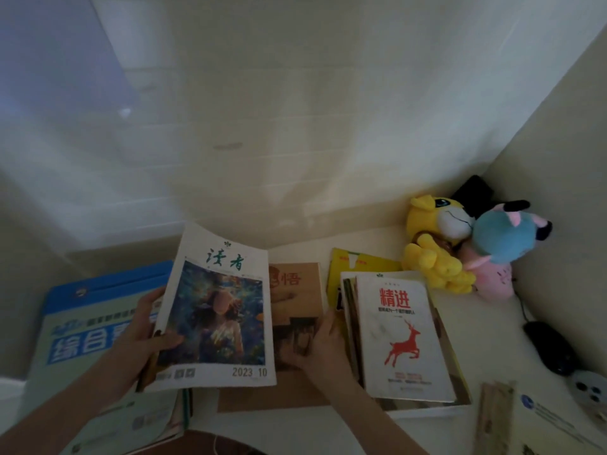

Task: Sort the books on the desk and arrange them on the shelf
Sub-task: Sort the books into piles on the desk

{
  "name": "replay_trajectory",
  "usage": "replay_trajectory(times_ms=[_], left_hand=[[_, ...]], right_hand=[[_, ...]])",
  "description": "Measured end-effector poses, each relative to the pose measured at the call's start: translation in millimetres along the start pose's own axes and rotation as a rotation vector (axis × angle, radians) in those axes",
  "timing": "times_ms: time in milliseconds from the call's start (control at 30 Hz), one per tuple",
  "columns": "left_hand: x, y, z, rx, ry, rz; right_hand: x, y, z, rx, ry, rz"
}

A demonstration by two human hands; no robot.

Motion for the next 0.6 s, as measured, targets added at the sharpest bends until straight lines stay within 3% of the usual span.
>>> replay_trajectory(times_ms=[267,433,600], left_hand=[[26,5,-1,-0.009,-0.031,-0.021],[50,3,-17,-0.060,0.000,-0.067],[62,0,-27,-0.082,-0.011,-0.067]], right_hand=[[38,21,-10,-0.101,-0.087,-0.098],[70,0,41,0.142,-0.091,-0.261],[126,-18,74,0.273,0.122,-0.341]])
Point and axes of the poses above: each hand's wrist, its own y-axis towards the middle knuckle, its own x-axis out of the back of the hand, z = x × y, the point moved 8 cm from there along y, towards the middle knuckle, and after that the axes turned 13 degrees about y, right-handed, at the moved point
